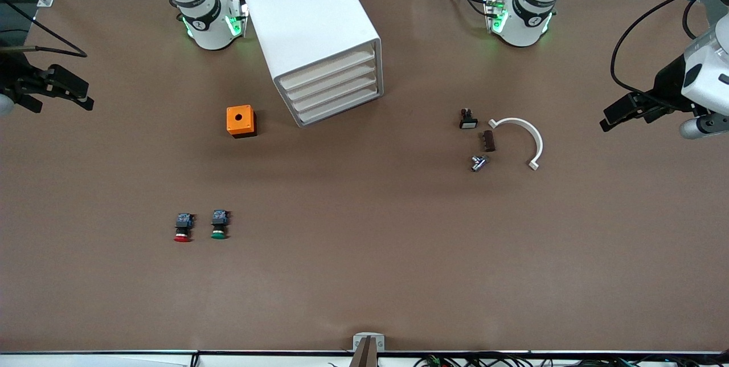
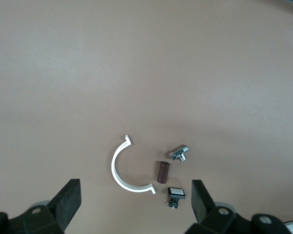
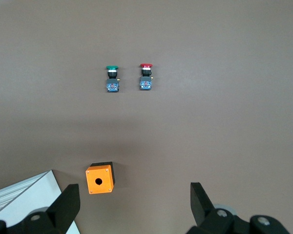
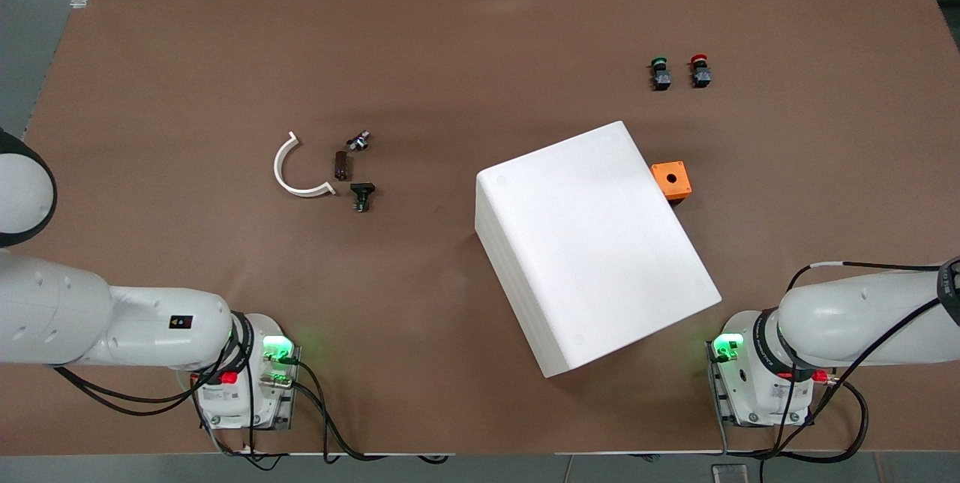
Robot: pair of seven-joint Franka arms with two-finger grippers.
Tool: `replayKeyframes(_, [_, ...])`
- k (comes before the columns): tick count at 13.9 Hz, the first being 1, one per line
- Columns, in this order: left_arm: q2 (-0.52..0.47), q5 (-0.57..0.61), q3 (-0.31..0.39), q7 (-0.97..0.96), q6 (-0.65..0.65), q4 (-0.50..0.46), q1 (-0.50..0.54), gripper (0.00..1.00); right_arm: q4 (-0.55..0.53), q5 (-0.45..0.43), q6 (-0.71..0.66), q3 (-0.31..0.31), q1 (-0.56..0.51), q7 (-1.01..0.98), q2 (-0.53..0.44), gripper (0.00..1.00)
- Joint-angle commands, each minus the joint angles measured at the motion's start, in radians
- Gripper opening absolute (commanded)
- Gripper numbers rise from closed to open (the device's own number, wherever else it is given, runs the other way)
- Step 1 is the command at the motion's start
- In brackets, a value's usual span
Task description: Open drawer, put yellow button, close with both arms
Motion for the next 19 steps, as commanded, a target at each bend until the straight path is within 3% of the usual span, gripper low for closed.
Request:
replayKeyframes(1, [-0.003, 0.019, 0.000, 0.017, -0.070, 0.046, 0.004, 0.99, -0.027, -0.003, 0.010, 0.006, -0.008, -0.010, -0.023, 1.00])
replayKeyframes(4, [0.013, 0.019, 0.002, 0.017, -0.106, 0.109, 0.005, 0.99, -0.027, 0.002, 0.008, 0.008, -0.007, -0.008, -0.023, 1.00])
replayKeyframes(7, [0.079, 0.020, 0.000, 0.017, -0.193, 0.241, 0.004, 0.99, -0.027, 0.002, 0.008, 0.008, -0.004, -0.008, -0.023, 1.00])
replayKeyframes(19, [0.086, 0.020, 0.000, 0.060, -0.199, 0.252, 0.005, 1.00, -0.027, 0.005, 0.010, 0.009, 0.005, -0.008, -0.023, 1.00])
